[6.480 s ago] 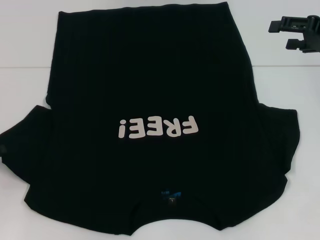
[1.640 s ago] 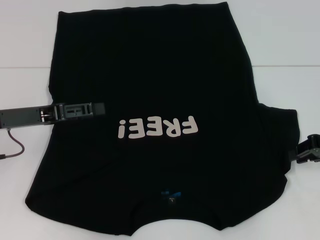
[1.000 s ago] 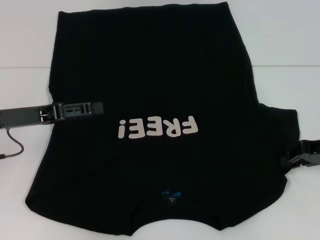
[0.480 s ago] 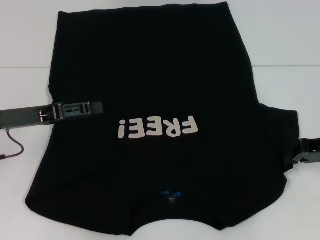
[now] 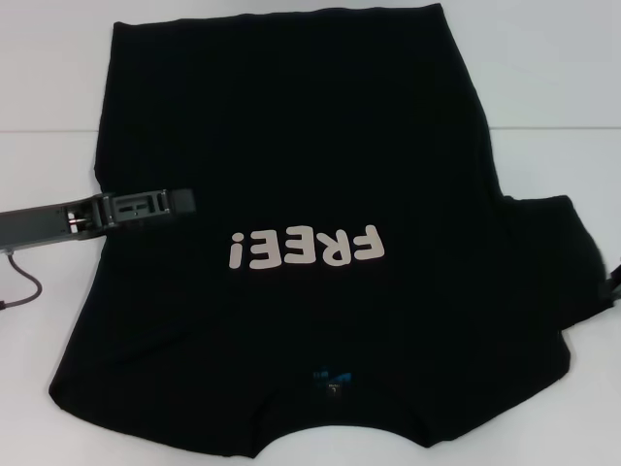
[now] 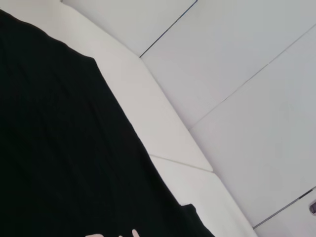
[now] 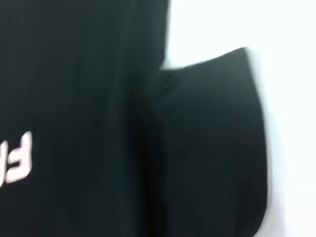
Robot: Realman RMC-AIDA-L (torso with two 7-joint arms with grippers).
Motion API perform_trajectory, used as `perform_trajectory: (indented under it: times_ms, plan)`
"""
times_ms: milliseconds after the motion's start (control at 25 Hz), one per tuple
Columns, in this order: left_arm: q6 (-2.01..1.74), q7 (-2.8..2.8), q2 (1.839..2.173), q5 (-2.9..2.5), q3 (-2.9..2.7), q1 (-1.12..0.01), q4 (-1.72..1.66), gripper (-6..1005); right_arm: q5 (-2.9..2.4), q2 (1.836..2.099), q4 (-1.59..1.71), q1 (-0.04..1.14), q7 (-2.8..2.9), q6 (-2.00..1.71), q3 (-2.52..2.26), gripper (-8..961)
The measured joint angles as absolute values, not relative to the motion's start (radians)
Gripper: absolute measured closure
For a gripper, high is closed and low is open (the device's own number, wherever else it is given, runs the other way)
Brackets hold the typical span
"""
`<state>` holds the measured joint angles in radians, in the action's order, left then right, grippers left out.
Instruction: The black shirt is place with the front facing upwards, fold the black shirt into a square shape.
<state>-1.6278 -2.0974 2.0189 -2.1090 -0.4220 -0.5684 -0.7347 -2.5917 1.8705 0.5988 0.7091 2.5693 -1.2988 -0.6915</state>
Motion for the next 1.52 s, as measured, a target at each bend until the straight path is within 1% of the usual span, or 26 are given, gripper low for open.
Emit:
perform_trajectory:
  times_ms: [400,520,640,800,1080,1160,1320,1520]
  plan:
    - [-1.654,-2.096,2.021,-2.064,-0.422,-0.549,-0.733,325,-2.591,1.810,0.608,0.702,2.571,-1.290,-0.632,945]
    - [-1.662,-2.100,2.022,-2.062,-0.413,-0.548,-0.733,325,-2.591,1.796,0.609,0.706,2.569,-1.301,-0.615,944]
    - [-1.668,-2.100,2.022,-2.061,-0.400,-0.547,-0.733,326,-2.590,1.788,0.609,0.709,2.569,-1.309,-0.605,944]
    - [-1.673,-2.101,2.022,-2.053,-0.397,-0.546,-0.733,327,-2.589,1.785,0.629,0.713,2.566,-1.331,-0.586,944]
    - [-1.682,-2.101,2.022,-2.018,-0.395,-0.542,-0.733,326,-2.530,1.795,0.684,0.731,2.559,-1.416,-0.577,945]
    - [-1.682,-2.100,2.022,-2.013,-0.396,-0.543,-0.733,326,-2.522,1.809,0.684,0.752,2.552,-1.432,-0.588,945]
    - [-1.682,-2.101,2.022,-2.010,-0.396,-0.547,-0.733,325,-2.527,1.847,0.677,0.804,2.543,-1.439,-0.643,945]
    - [-1.682,-2.101,2.021,-2.009,-0.396,-0.548,-0.733,326,-2.529,1.876,0.677,0.870,2.541,-1.422,-0.747,945]
